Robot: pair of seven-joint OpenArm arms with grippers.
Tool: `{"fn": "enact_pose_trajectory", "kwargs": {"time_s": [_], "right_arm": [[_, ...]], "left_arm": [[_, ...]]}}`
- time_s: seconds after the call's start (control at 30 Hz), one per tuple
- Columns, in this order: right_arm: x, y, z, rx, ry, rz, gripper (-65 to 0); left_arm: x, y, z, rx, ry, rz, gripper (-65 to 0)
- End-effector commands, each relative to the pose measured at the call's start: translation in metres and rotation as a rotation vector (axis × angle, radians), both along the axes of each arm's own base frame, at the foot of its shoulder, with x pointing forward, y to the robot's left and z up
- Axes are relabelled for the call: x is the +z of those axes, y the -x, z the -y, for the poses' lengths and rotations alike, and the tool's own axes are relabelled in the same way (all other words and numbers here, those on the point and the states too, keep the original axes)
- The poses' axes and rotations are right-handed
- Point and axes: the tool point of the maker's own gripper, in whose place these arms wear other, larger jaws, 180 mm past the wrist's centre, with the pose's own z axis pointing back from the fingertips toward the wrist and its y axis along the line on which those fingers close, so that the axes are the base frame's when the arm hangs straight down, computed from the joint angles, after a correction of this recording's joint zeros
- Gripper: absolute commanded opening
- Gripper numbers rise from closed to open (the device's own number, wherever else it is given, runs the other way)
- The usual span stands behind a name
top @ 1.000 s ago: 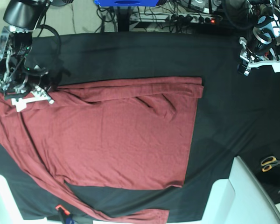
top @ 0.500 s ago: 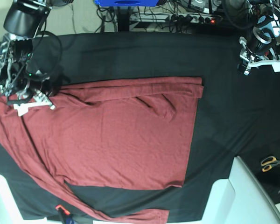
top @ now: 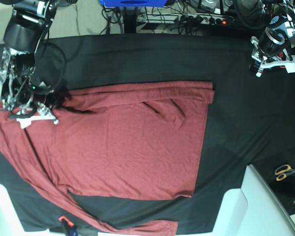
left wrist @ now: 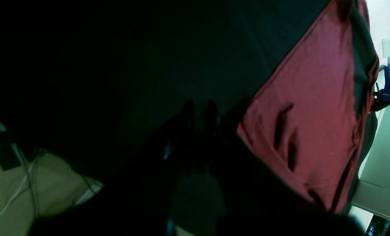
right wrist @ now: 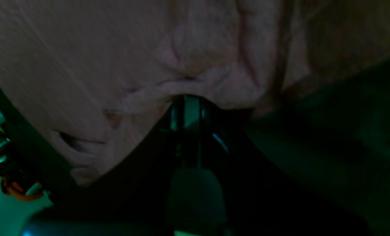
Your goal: Fold the T-shirt properly
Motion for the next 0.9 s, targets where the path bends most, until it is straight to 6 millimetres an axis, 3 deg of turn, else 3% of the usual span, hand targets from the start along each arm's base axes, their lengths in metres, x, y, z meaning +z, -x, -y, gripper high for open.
{"fn": "enact_pose_trajectory", "kwargs": {"time_s": [0.0, 0.23, 0.47, 0.63, 0.7, 0.8, 0.87], "right_arm": [[0.016, -0.02, 0.011, -0.001, 0.021, 0.058, -64.8], [0.035, -0.044, 0.025, -0.011, 0.046, 0.109, -64.8], [0.044, -0.083, 0.019, -0.026, 0.024, 0.165, -64.8], [0.076, -0.114, 0.02, 0.035, 0.053, 0.304, -64.8], [0.084, -0.106, 0.034, 0.029, 0.067, 0.278, -64.8], [0.087, -0.07, 0.055, -0.055, 0.114, 0.233, -64.8], [0.09, -0.05, 0.058, -0.076, 0.142, 0.23, -64.8]], "left_arm": [[0.009, -0.005, -0.004, -0.007, -0.016, 0.03, -65.0], [0.009, -0.005, -0.004, -0.007, -0.016, 0.03, -65.0], [0.009, -0.005, -0.004, -0.007, -0.016, 0.03, -65.0], [0.009, -0.004, -0.004, -0.007, -0.016, 0.028, -65.0], [0.009, -0.004, -0.004, -0.007, -0.016, 0.028, -65.0], [0.009, -0.004, -0.004, -0.007, -0.016, 0.028, -65.0], [0.009, -0.004, -0.004, -0.007, -0.016, 0.028, -65.0]]}}
